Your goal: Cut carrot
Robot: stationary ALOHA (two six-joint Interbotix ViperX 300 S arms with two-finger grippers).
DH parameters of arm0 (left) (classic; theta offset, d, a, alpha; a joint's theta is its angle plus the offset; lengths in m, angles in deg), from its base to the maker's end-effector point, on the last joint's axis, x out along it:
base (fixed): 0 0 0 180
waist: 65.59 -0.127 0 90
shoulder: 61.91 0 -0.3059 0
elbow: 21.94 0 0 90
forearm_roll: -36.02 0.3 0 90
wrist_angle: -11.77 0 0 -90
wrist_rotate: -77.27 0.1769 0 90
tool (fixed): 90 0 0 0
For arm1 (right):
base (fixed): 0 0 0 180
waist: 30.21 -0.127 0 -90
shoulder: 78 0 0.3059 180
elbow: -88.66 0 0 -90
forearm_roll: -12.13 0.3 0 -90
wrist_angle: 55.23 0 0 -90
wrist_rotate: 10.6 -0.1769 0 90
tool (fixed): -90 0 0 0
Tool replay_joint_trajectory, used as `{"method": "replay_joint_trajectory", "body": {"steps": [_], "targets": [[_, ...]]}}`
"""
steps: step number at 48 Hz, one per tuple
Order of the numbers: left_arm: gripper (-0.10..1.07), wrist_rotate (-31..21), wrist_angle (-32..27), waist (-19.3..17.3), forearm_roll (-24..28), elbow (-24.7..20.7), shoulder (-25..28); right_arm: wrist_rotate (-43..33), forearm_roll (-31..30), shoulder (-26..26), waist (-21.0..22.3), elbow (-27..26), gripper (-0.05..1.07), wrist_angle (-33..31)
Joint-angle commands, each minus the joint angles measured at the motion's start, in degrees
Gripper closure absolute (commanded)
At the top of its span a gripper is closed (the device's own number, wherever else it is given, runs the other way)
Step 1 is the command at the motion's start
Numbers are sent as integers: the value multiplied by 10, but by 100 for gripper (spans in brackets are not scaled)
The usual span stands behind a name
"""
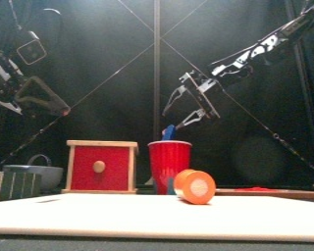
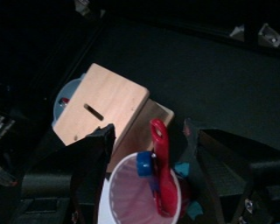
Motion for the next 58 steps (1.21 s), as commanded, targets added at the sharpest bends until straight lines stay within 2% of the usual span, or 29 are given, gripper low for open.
{"method": "replay_joint_trajectory", "body": {"steps": [1,20,26,39,58], "targets": [[69,0,3,-2,0,-6,1,2,-5,2,0,-9,8,4],[69,0,4,-2,-16,2,1,2,-24,-40,3,-40,11,6],[69,0,4,-2,-21,4,1,2,-25,-40,4,-39,18,6],[69,1,3,-2,-21,4,1,2,-22,-38,3,-40,42,6],[69,0,3,-1,-22,4,1,2,-25,-11,0,-52,47,6]]}}
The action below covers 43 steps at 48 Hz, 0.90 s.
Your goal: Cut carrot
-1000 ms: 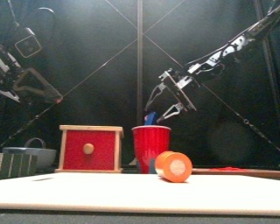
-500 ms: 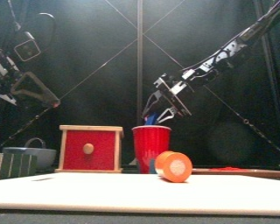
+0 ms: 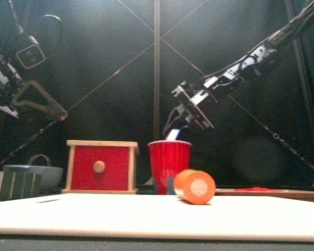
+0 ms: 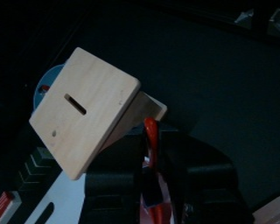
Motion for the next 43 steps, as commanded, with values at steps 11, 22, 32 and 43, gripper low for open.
{"method": "replay_joint_trajectory", "body": {"steps": [11,22,32,43], "targets": [[69,0,2,-1,0,-7,0,1,-17,47,0,-38,52,2],[69,0,2,-2,-1,-9,0,1,-54,84,-2,-50,54,12],[69,1,3,-1,0,-17,0,-2,-60,128,-11,-45,54,28],[69,4,7,-2,3,-40,0,-2,-48,152,-33,-33,54,69]]}}
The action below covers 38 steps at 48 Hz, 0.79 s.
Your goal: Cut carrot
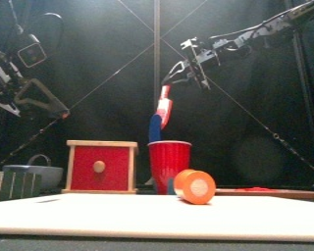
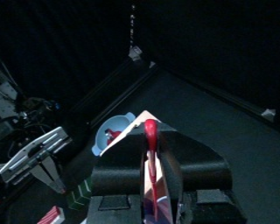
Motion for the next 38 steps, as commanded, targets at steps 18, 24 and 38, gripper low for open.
{"method": "replay_joint_trajectory", "body": {"steps": [18,24,38], "targets": [[46,1,59,-15,1,-43,1,0,29,37,-25,4,54,87],[30,1,71,-24,1,-59,13,1,30,27,-25,1,54,94],[20,4,87,-49,5,-115,94,2,33,-6,-32,-22,54,123]]}}
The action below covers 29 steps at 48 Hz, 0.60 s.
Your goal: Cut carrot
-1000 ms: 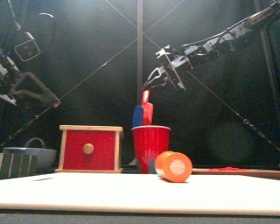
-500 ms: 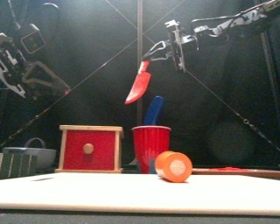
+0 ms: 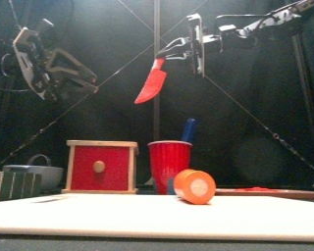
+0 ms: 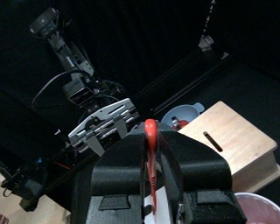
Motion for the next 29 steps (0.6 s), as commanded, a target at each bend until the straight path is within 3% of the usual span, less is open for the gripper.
{"method": "replay_joint_trajectory", "body": {"steps": [1,16,29], "targets": [[20,1,14,-6,5,-32,27,2,2,3,-2,-25,54,13],[20,1,81,-18,12,-62,96,2,2,-5,-2,-36,54,25],[20,-4,86,-14,26,-84,123,2,2,-6,0,-37,54,25]]}}
